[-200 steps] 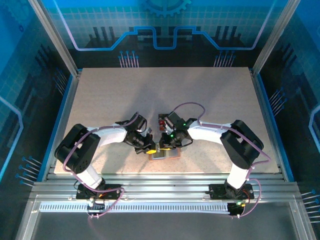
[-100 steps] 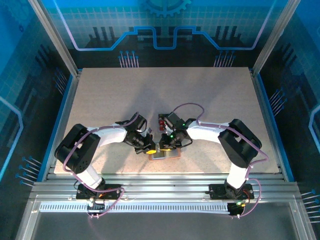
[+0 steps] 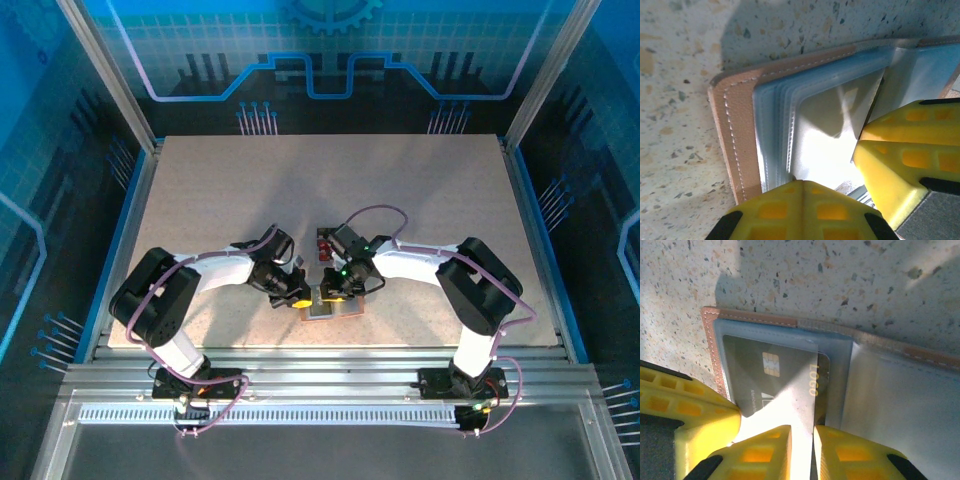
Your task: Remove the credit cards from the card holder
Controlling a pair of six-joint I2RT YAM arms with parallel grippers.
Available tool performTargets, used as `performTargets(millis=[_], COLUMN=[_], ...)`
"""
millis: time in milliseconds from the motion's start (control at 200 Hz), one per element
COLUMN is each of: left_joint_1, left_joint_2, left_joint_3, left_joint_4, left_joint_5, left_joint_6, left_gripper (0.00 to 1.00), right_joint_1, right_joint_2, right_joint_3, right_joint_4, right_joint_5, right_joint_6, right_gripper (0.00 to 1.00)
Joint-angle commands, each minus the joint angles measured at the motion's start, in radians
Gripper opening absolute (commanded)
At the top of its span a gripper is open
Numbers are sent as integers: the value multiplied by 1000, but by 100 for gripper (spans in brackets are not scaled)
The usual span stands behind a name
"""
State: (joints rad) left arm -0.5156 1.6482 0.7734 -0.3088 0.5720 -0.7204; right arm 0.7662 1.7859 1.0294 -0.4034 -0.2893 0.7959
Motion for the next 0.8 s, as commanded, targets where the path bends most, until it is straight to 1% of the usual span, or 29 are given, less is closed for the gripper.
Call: performTargets(millis=[0, 170, 380, 525, 795], left_joint_1=[-7, -7, -6, -5, -5], left_joint_2=[27, 35, 22, 21, 19], left_joint_3=[10, 6, 7, 9, 4], left_joint_4=[-21, -40, -48, -50, -53], left_joint_5=[-9, -27, -30, -30, -37], left_joint_6=[27, 40, 43, 42, 45], left_gripper=[4, 4, 4, 4, 4], right_joint_1=[-9, -9, -9, -8, -11], right_joint_2=[-10, -10, -16, -18, -39], right_joint_3=[4, 2, 20, 26, 14], right_joint_4=[-48, -52, -109, -123, -94], right_joint_5=[31, 33, 88, 103, 74], right_joint_6=[-8, -8, -25, -29, -21], right_gripper=[20, 20, 20, 20, 20])
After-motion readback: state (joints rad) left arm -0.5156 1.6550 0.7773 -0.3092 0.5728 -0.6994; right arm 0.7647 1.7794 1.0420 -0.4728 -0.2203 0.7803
